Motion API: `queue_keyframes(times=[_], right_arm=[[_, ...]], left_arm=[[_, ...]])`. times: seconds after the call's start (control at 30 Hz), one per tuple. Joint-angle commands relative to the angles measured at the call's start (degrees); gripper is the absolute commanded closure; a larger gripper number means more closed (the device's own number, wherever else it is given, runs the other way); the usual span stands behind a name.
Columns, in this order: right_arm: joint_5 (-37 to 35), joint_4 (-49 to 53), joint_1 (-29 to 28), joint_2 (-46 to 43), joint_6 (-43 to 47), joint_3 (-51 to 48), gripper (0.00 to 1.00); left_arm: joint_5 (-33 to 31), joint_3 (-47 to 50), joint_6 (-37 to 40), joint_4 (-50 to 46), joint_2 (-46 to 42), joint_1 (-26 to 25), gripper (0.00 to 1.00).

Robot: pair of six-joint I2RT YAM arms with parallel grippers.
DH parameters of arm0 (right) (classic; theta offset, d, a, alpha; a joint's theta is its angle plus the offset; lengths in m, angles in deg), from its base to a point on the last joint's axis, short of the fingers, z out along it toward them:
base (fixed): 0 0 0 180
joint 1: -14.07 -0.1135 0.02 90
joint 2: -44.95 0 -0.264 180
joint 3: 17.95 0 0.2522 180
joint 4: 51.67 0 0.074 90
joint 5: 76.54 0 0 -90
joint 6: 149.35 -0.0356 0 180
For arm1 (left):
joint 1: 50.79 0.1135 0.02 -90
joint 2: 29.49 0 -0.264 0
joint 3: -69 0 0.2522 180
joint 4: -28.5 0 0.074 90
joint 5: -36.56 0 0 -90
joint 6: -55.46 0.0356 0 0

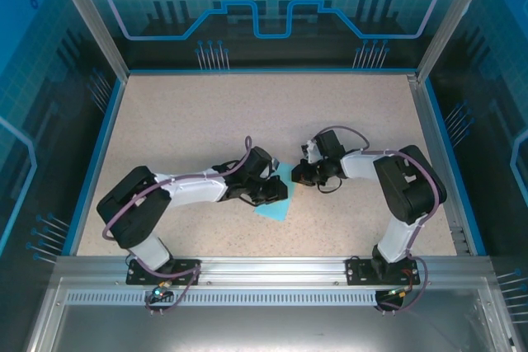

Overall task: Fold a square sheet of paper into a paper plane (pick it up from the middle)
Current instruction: First fold in half a square sheet of paper at the center of the table.

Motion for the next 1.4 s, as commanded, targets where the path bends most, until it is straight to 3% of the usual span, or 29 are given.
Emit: queue_keyframes(times=[0.0,0.47,1.37], right_arm=[[-1.42,3.34,-0.53,2.65,1.16,0.45,0.91],[-1.32,3.15,-0.51,3.45,0.46,0.28,0.92],[-4.38,5.99,-0.20,6.43,-0.25,1.29,0.92]], left_arm=[[0.32,-1.83,2.67,4.48,3.69,0.40,0.88],[0.77,-0.17,1.79,11.84,10.33,0.44,0.96],[3.67,8.90,4.74,7.90,4.07,-4.81,0.97]])
